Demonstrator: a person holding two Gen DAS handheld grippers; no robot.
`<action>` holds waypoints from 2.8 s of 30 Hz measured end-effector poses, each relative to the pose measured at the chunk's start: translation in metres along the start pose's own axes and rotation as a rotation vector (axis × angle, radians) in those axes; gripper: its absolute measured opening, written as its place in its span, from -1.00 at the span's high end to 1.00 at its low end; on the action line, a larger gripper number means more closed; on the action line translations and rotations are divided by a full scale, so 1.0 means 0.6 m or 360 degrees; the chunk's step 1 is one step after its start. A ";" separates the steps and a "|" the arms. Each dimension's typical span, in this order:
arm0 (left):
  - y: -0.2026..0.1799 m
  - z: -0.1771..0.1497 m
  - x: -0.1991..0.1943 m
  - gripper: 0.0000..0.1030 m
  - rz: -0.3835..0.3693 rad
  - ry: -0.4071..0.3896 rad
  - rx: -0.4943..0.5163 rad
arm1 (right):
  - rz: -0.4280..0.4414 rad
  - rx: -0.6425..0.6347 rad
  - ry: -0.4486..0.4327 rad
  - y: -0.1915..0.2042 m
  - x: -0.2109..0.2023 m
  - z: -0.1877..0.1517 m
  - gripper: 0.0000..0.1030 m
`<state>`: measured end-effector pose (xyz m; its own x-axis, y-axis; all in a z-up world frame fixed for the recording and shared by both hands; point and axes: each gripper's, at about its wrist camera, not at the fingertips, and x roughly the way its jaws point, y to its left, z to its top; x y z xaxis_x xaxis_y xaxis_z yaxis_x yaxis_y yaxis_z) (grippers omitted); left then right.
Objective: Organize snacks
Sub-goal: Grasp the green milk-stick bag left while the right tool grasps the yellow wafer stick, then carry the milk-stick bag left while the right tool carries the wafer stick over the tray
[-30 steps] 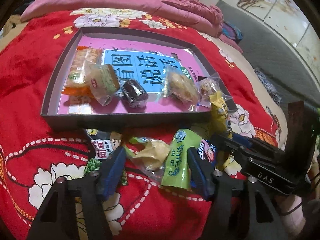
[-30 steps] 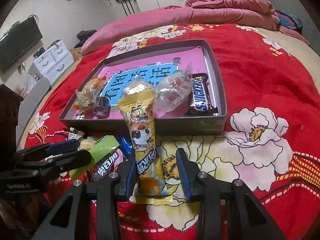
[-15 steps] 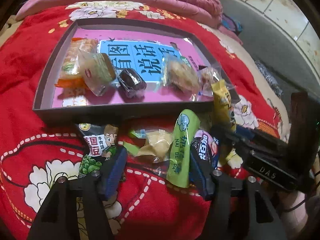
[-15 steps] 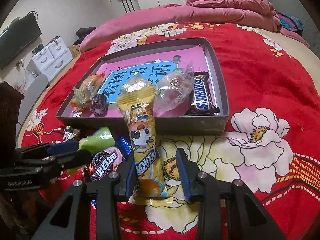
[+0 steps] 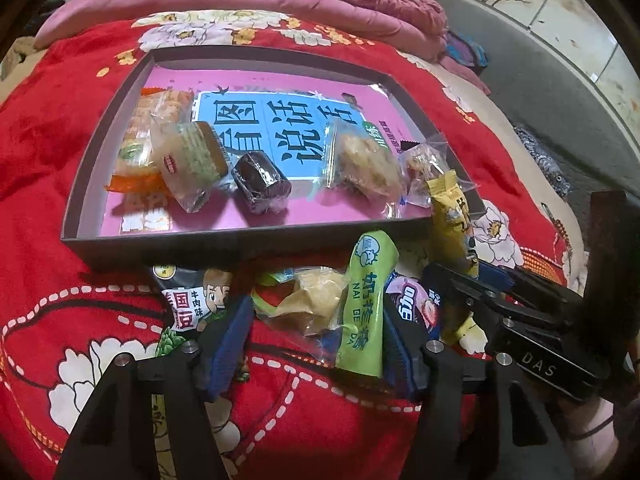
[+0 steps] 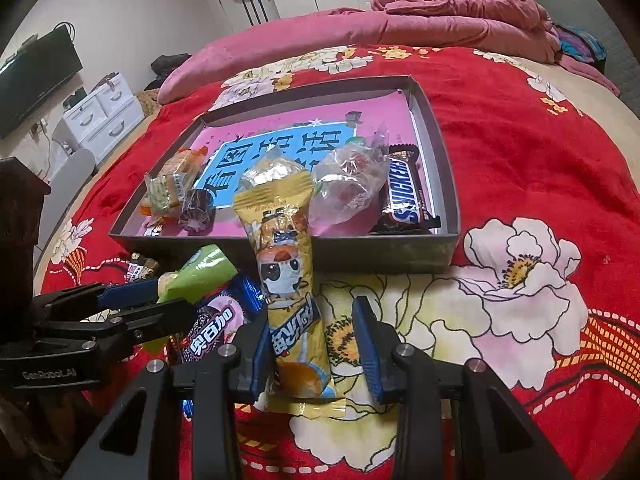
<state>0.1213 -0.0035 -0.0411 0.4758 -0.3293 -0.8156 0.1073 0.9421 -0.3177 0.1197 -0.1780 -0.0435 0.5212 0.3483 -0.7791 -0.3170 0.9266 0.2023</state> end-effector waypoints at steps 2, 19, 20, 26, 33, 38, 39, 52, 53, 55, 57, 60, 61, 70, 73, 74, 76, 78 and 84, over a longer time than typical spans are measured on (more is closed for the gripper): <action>0.002 0.002 -0.001 -0.09 -0.0005 -0.0011 -0.0010 | 0.0004 -0.0006 -0.0010 0.001 -0.001 0.002 0.26; 0.009 0.009 -0.014 0.32 -0.0072 -0.0060 -0.0019 | 0.0050 -0.0023 -0.0134 0.005 -0.035 0.010 0.58; 0.009 0.009 -0.017 0.32 -0.0077 -0.0068 -0.0018 | 0.0059 -0.0014 -0.0144 0.003 -0.038 0.011 0.59; 0.012 0.008 -0.041 0.32 -0.0123 -0.0139 -0.0031 | 0.0094 -0.0016 -0.0225 0.004 -0.058 0.015 0.60; 0.004 0.009 -0.078 0.32 -0.0150 -0.0274 -0.0013 | 0.0104 0.0008 -0.0317 -0.001 -0.079 0.025 0.60; 0.004 0.016 -0.099 0.32 -0.0106 -0.0384 -0.0014 | 0.0127 0.0007 -0.0420 -0.001 -0.099 0.040 0.60; 0.006 0.018 -0.097 0.32 -0.0099 -0.0382 -0.0022 | 0.0129 0.0011 -0.0428 -0.001 -0.099 0.043 0.60; 0.012 0.048 -0.076 0.32 -0.0006 -0.0427 -0.0035 | 0.0158 0.0058 -0.0530 -0.004 -0.086 0.087 0.60; 0.011 0.052 -0.072 0.32 0.0000 -0.0424 -0.0029 | 0.0159 0.0066 -0.0530 -0.005 -0.083 0.090 0.60; 0.007 0.057 -0.065 0.32 0.0008 -0.0418 -0.0021 | 0.0171 0.0085 -0.0533 -0.007 -0.078 0.094 0.60; 0.004 0.060 -0.057 0.32 0.0018 -0.0406 -0.0012 | 0.0176 0.0096 -0.0536 -0.009 -0.074 0.097 0.60; -0.001 0.063 -0.048 0.32 0.0034 -0.0396 0.0010 | 0.0186 0.0102 -0.0541 -0.012 -0.071 0.101 0.60; -0.003 0.064 -0.044 0.32 0.0043 -0.0393 0.0020 | 0.0194 0.0109 -0.0539 -0.012 -0.070 0.102 0.60; -0.025 0.065 -0.022 0.32 0.0111 -0.0365 0.0132 | 0.0232 0.0147 -0.0512 -0.019 -0.045 0.116 0.59; -0.027 0.066 -0.021 0.32 0.0120 -0.0367 0.0145 | 0.0239 0.0127 -0.0468 -0.014 -0.030 0.118 0.59; -0.026 0.066 -0.021 0.32 0.0119 -0.0367 0.0143 | 0.0235 0.0124 -0.0450 -0.013 -0.024 0.116 0.59; -0.026 0.065 -0.021 0.32 0.0117 -0.0368 0.0140 | 0.0244 0.0121 -0.0428 -0.010 -0.018 0.115 0.59; -0.026 0.065 -0.021 0.32 0.0117 -0.0367 0.0141 | 0.0241 0.0103 -0.0423 -0.006 -0.016 0.114 0.59; -0.025 0.065 -0.020 0.30 0.0117 -0.0366 0.0138 | 0.0237 0.0106 -0.0345 -0.006 0.002 0.108 0.59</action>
<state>0.1481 -0.0111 -0.0076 0.6702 -0.2459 -0.7003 0.1350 0.9682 -0.2108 0.1728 -0.1716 -0.0063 0.6324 0.4970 -0.5942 -0.3539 0.8677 0.3492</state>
